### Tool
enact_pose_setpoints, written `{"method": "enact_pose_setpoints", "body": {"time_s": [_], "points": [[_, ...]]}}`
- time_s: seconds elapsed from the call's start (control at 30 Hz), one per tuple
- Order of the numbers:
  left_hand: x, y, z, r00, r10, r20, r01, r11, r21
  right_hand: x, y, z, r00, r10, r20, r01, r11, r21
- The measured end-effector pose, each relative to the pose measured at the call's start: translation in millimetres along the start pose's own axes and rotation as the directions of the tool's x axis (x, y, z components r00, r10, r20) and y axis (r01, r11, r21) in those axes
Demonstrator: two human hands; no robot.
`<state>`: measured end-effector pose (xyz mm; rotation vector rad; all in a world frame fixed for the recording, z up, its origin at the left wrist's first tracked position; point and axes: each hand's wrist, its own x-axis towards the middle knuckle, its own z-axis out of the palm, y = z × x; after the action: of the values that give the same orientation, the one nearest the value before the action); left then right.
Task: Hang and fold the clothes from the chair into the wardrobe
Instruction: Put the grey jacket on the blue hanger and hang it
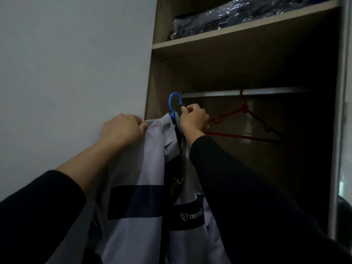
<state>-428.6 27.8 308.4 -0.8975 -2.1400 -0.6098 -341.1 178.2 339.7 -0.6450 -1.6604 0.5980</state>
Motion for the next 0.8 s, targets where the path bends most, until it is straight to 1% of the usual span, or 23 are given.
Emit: {"method": "enact_pose_setpoints", "body": {"time_s": [0.1, 0.27, 0.43, 0.53, 0.63, 0.7, 0.8], "points": [[16.4, 13.8, 16.4, 0.999, -0.028, -0.042, 0.028, 1.0, 0.005, 17.3, 21.4, -14.7, 0.999, 0.024, -0.03, -0.027, 0.996, -0.085], [45.8, 41.5, 38.8, 0.992, -0.067, -0.109, 0.066, 0.998, -0.01, 40.4, 48.9, -31.4, 0.995, 0.095, 0.021, -0.089, 0.978, -0.19], [73.5, 72.8, 47.5, 0.986, -0.012, -0.166, -0.002, 0.996, -0.084, 66.7, 60.5, -35.5, 0.979, 0.167, 0.116, -0.131, 0.954, -0.27], [90.1, 82.5, 55.9, 0.988, 0.006, -0.157, -0.027, 0.991, -0.131, 78.4, 60.2, -34.0, 0.965, 0.197, 0.17, -0.143, 0.947, -0.289], [103.6, 88.2, 65.9, 0.991, -0.014, -0.136, -0.009, 0.986, -0.169, 87.7, 58.6, -41.1, 0.941, 0.261, 0.216, -0.18, 0.925, -0.336], [111.7, 92.2, 73.5, 0.993, -0.025, -0.118, 0.002, 0.981, -0.193, 91.9, 60.8, -44.3, 0.932, 0.294, 0.209, -0.214, 0.917, -0.338], [122.3, 101.7, 83.2, 0.997, -0.038, -0.072, 0.021, 0.975, -0.22, 93.9, 67.1, -41.1, 0.939, 0.279, 0.199, -0.207, 0.925, -0.318]]}}
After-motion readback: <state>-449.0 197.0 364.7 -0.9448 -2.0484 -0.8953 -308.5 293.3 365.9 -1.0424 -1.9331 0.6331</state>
